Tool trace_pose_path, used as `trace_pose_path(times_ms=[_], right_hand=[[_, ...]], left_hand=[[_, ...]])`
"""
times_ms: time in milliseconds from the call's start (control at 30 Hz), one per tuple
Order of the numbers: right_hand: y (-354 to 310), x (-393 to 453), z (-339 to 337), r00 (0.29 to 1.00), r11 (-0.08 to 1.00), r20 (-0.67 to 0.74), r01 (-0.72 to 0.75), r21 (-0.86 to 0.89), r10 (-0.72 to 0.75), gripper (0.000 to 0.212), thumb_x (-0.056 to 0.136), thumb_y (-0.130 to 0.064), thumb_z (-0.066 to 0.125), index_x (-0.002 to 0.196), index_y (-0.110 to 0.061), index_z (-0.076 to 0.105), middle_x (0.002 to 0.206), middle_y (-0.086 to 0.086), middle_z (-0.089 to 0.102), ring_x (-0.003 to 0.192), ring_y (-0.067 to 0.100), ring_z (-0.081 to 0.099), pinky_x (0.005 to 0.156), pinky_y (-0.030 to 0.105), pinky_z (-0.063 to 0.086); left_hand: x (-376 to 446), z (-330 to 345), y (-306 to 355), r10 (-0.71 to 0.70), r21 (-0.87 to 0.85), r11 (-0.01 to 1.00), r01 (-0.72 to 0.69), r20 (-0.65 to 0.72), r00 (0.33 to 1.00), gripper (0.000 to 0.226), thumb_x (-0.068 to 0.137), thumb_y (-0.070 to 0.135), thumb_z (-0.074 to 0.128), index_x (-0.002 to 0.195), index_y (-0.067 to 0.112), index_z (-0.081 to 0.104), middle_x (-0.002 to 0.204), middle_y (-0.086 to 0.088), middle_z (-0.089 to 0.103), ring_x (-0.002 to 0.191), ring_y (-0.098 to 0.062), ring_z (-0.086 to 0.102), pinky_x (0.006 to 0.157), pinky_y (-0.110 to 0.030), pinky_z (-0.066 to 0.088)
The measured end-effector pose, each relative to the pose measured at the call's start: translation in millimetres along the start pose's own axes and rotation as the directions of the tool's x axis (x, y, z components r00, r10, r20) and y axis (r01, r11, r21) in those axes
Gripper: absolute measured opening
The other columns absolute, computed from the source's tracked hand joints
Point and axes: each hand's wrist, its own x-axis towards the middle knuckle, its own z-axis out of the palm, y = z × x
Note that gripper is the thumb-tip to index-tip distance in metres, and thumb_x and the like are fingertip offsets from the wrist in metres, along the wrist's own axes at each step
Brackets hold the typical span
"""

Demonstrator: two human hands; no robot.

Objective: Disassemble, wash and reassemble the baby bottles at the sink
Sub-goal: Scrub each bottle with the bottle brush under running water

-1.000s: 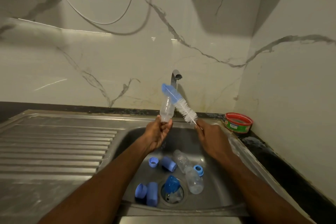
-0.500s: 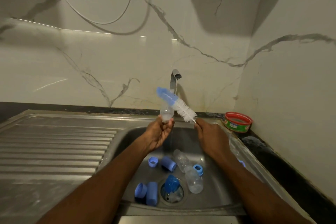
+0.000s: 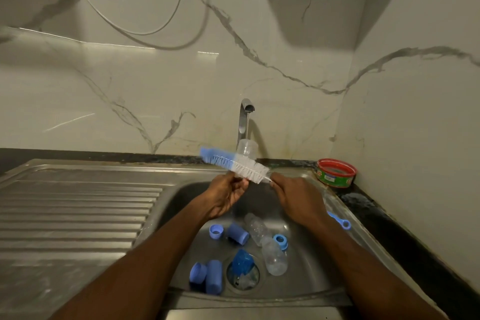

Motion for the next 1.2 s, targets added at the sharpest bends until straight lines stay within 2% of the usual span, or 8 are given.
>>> trace_pose_path(times_ms=[133,267,400,533,700,967,1067,1200], right_hand=[[4.1,3.1,-2.8,0.977,0.986,-0.139,-0.155,0.064,0.162,0.028,0.106,-0.041,0.04,0.125,-0.032,0.058,0.096,0.001,0.073,0.082,0.021,0.067,0.074,0.039,0.058],[-1.2,-2.2,-8.7,0.999,0.999,-0.027,-0.046,-0.014,0.046,0.028,0.106,-0.039,0.042,0.127,-0.037,0.06,0.103,-0.002,0.072,0.09,0.02,0.067,0.078,0.036,0.055],[0.6,2.5,-9.4,0.979,0.984,-0.109,-0.177,-0.024,0.173,0.025,0.104,-0.038,0.043,0.117,-0.033,0.064,0.092,-0.004,0.071,0.078,0.018,0.066,0.071,0.037,0.058],[-3.0,-3.0,-8.2,0.996,0.995,0.01,-0.087,-0.046,0.087,0.026,0.104,-0.04,0.044,0.114,-0.033,0.067,0.098,-0.003,0.072,0.085,0.018,0.066,0.078,0.036,0.055],[-3.6,-1.0,-5.0,0.991,0.994,0.078,-0.109,-0.016,0.11,0.028,0.105,-0.039,0.041,0.111,-0.03,0.067,0.094,-0.003,0.07,0.082,0.017,0.065,0.08,0.04,0.057],[-2.5,2.2,-13.5,0.98,0.976,0.035,-0.19,-0.107,0.194,0.018,0.105,-0.032,0.046,0.108,-0.026,0.062,0.101,0.003,0.069,0.082,0.022,0.059,0.067,0.032,0.041],[-1.2,-0.3,-15.9,0.977,0.973,-0.023,-0.215,-0.081,0.214,0.023,0.106,-0.037,0.043,0.105,-0.028,0.064,0.097,0.001,0.07,0.078,0.02,0.056,0.067,0.032,0.043],[-4.3,-0.9,-15.0,0.973,0.976,-0.089,-0.216,-0.041,0.211,0.027,0.105,-0.045,0.042,0.105,-0.031,0.064,0.094,-0.002,0.071,0.084,0.021,0.064,0.066,0.032,0.041]], left_hand=[[0.0,2.4,-2.2,-0.002,0.089,0.996,0.004,-0.025,1.0,0.039,0.107,0.03,0.045,0.119,-0.005,0.058,0.083,-0.015,0.071,0.072,-0.016,0.067,0.066,-0.023,0.062],[-0.5,-8.1,-7.5,0.175,0.356,0.917,-0.178,0.04,0.984,0.028,0.104,0.024,0.053,0.119,0.002,0.062,0.107,-0.017,0.071,0.093,-0.022,0.072,0.081,-0.028,0.061],[0.9,-21.1,-12.0,0.477,0.858,0.372,-0.354,0.151,0.866,0.033,0.093,0.026,0.071,0.122,0.017,0.058,0.116,-0.001,0.067,0.103,-0.012,0.067,0.088,-0.027,0.057],[7.9,-26.3,-9.4,0.632,0.876,0.003,-0.483,0.372,0.679,0.036,0.085,0.026,0.081,0.115,0.02,0.06,0.111,0.006,0.065,0.099,-0.003,0.063,0.084,-0.016,0.054],[2.1,-16.3,-9.8,0.648,0.828,0.296,-0.476,0.192,0.737,0.05,0.086,0.03,0.08,0.13,0.026,0.056,0.117,0.016,0.065,0.105,0.005,0.063,0.083,-0.015,0.055],[-6.7,-1.3,-2.2,0.418,0.568,0.774,-0.281,-0.124,0.9,0.017,0.107,0.038,0.045,0.121,0.034,0.053,0.119,-0.005,0.06,0.107,-0.027,0.063,0.093,-0.052,0.057],[-7.7,-4.0,-3.8,0.384,0.682,0.692,-0.239,-0.067,0.921,0.022,0.108,0.044,0.038,0.126,0.035,0.048,0.122,-0.007,0.06,0.105,-0.027,0.066,0.094,-0.054,0.056],[-7.6,-16.9,-10.1,0.325,0.944,0.315,-0.097,-0.011,0.946,0.044,0.107,0.052,0.036,0.133,0.022,0.054,0.133,-0.011,0.06,0.112,-0.02,0.059,0.101,-0.042,0.049]])
